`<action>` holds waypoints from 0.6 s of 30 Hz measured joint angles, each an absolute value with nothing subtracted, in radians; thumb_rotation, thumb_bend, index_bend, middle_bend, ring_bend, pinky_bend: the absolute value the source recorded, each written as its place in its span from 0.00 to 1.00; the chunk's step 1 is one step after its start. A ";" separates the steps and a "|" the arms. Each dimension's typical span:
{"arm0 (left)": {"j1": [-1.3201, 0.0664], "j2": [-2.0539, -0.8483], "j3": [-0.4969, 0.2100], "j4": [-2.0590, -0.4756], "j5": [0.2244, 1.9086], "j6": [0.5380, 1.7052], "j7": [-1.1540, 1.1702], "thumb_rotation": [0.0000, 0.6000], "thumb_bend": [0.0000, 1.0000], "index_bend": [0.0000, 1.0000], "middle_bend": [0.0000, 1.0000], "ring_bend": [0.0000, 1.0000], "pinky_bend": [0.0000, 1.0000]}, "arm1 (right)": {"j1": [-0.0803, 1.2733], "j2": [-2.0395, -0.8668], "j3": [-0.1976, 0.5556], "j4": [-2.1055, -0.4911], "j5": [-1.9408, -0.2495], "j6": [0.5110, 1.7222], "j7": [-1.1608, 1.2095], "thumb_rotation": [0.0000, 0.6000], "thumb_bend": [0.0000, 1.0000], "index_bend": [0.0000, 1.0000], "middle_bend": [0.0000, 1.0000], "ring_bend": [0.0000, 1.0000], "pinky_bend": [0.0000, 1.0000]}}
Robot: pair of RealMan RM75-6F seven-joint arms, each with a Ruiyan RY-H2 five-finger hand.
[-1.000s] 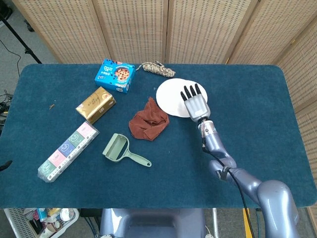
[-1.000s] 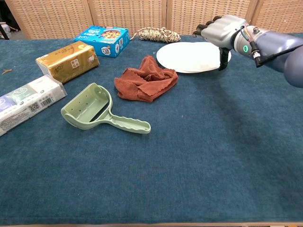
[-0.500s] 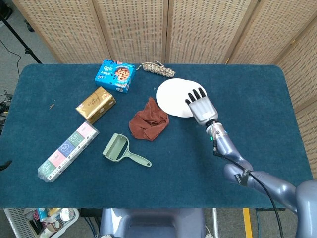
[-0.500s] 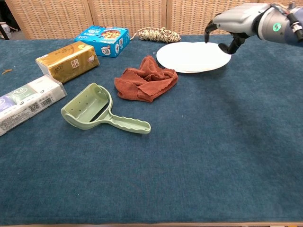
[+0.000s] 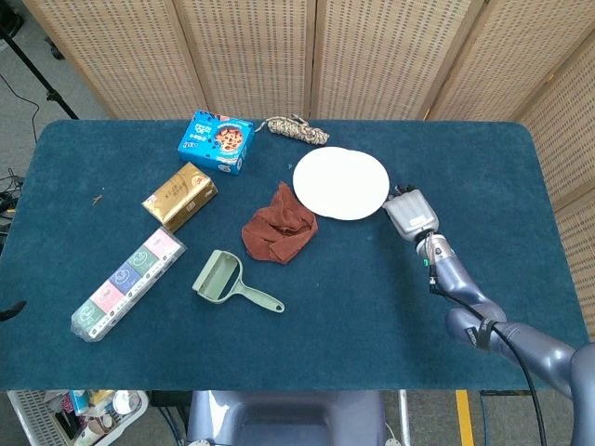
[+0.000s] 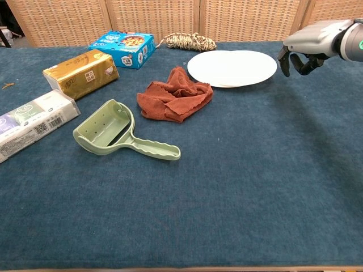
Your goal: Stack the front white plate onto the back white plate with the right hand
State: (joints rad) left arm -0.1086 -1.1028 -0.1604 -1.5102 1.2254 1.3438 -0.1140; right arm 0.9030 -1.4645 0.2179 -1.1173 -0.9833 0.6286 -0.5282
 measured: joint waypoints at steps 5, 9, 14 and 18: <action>-0.109 -1.104 -0.160 -1.510 1.224 1.344 -0.113 1.00 0.01 0.01 0.00 0.00 0.00 | 0.931 -1.511 0.213 -1.041 -0.964 0.585 -0.500 1.00 0.96 0.46 0.35 0.18 0.22; -0.108 -1.104 -0.163 -1.508 1.217 1.345 -0.115 1.00 0.01 0.01 0.00 0.00 0.00 | 0.958 -1.556 0.203 -0.987 -0.946 0.559 -0.485 1.00 0.96 0.46 0.35 0.18 0.22; -0.110 -1.104 -0.164 -1.504 1.210 1.336 -0.116 1.00 0.01 0.01 0.00 0.00 0.00 | 0.981 -1.592 0.198 -0.949 -0.932 0.549 -0.473 1.00 0.96 0.46 0.35 0.18 0.23; -0.110 -1.106 -0.167 -1.504 1.200 1.333 -0.111 1.00 0.01 0.01 0.00 0.00 0.00 | 1.000 -1.617 0.203 -0.926 -0.926 0.556 -0.464 1.00 0.96 0.46 0.35 0.18 0.23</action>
State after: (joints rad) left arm -0.1099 -1.1057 -0.1668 -1.5043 1.2001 1.3334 -0.1106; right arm 0.9998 -1.6175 0.2030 -0.9260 -0.9258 0.5557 -0.4635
